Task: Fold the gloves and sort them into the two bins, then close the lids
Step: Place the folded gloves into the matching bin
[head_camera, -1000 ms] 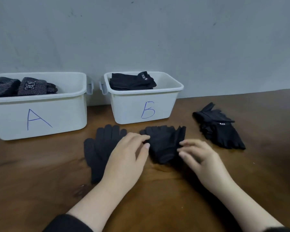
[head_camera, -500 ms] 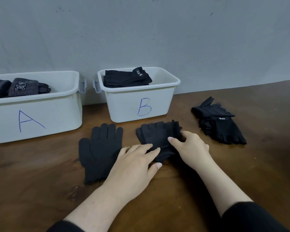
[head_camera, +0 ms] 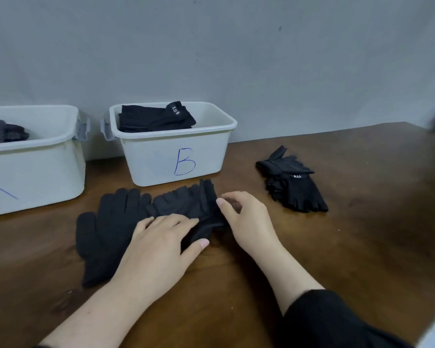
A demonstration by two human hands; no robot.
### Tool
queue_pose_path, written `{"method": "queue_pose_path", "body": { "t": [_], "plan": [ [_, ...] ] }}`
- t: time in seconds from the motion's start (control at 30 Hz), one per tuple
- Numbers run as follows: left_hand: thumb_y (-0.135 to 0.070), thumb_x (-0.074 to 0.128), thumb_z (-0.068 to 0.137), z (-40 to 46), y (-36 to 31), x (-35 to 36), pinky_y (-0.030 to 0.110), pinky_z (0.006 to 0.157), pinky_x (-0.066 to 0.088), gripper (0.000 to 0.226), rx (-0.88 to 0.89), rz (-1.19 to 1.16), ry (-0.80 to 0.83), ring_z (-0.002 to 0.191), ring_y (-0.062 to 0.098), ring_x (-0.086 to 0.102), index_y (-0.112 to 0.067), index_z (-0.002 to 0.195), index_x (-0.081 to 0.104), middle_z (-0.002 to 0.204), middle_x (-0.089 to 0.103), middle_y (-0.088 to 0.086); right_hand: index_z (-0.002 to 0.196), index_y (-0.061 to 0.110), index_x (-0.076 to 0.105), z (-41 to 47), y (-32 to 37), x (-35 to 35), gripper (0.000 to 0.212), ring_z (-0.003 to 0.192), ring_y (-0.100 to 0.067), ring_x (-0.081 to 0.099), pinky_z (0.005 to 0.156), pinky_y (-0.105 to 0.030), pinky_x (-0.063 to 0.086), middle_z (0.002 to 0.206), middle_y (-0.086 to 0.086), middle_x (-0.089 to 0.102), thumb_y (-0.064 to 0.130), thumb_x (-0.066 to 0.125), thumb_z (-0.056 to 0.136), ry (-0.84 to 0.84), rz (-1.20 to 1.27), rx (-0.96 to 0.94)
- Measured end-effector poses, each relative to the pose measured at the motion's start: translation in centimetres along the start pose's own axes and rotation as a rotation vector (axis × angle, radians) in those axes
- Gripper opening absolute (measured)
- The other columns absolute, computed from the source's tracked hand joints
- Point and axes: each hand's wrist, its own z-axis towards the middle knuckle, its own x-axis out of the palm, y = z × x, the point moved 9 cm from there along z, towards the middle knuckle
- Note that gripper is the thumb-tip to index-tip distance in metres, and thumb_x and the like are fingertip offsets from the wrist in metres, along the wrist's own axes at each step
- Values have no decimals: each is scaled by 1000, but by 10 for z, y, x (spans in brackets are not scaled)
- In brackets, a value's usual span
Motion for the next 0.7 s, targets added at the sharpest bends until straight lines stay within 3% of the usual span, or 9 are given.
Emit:
{"method": "queue_pose_path", "body": {
  "t": [0.1, 0.2, 0.3, 0.4, 0.47, 0.57, 0.63, 0.7],
  "plan": [
    [-61, 27, 98, 6, -14, -4, 34, 117, 22, 58, 29, 33, -33, 141, 6, 35, -42, 153, 30, 153, 39, -18, 112, 25, 72, 3, -5, -24, 24, 98, -8, 59, 92, -40, 53, 105, 14, 65, 40, 57, 100, -100, -98, -88],
    [-55, 31, 103, 12, -26, 12, 33, 119, 17, 54, 94, 49, 20, 147, 7, 24, -42, 155, 24, 159, 28, -18, 111, 23, 72, 7, -17, -50, 21, 104, -13, 57, 95, -43, 49, 110, 11, 64, 36, 62, 99, -197, -198, -126],
    [-45, 40, 104, 18, -18, 13, 35, 112, 27, 45, 79, 54, -22, 140, 10, 39, -40, 149, 41, 150, 45, -15, 118, 21, 70, 9, -38, -80, 27, 117, -21, 53, 99, -40, 36, 122, 4, 62, 33, 68, 95, -312, -338, -97],
    [-42, 44, 103, 19, 0, 15, 38, 113, 26, 42, -13, 58, -40, 137, 10, 44, -38, 145, 48, 145, 52, -15, 137, 24, 58, 18, -76, -98, 49, 132, -24, 46, 110, -46, 30, 141, 1, 53, 43, 68, 93, -255, -483, 106],
    [-38, 49, 102, 18, 4, 13, 42, 113, 28, 41, -37, 90, -60, 133, 12, 50, -35, 143, 53, 141, 57, -12, 142, 26, 54, 21, -102, -103, 52, 135, -25, 45, 112, -47, 30, 147, 2, 51, 49, 62, 96, -145, -531, 270],
    [-36, 46, 104, 17, 7, 11, 42, 112, 26, 41, -83, 71, -50, 133, 12, 50, -35, 145, 50, 142, 57, -12, 133, 26, 62, 23, -109, -110, 32, 126, -26, 52, 107, -47, 31, 136, 1, 60, 34, 53, 103, -151, -475, 284],
    [-45, 35, 105, 17, 9, 9, 41, 114, 22, 46, -87, 113, -56, 137, 10, 45, -37, 149, 42, 148, 50, -14, 129, 25, 63, 20, -101, -114, 29, 107, -24, 58, 109, -45, 30, 114, 3, 66, 29, 48, 104, -200, -430, 258],
    [-57, 32, 102, 15, 5, 1, 48, 113, 30, 52, -53, 147, -94, 131, 14, 53, -33, 145, 51, 141, 58, -10, 126, 24, 63, 16, -89, -121, 28, 94, -22, 57, 110, -44, 37, 97, 5, 63, 26, 47, 104, -280, -340, 214]
  ]
}}
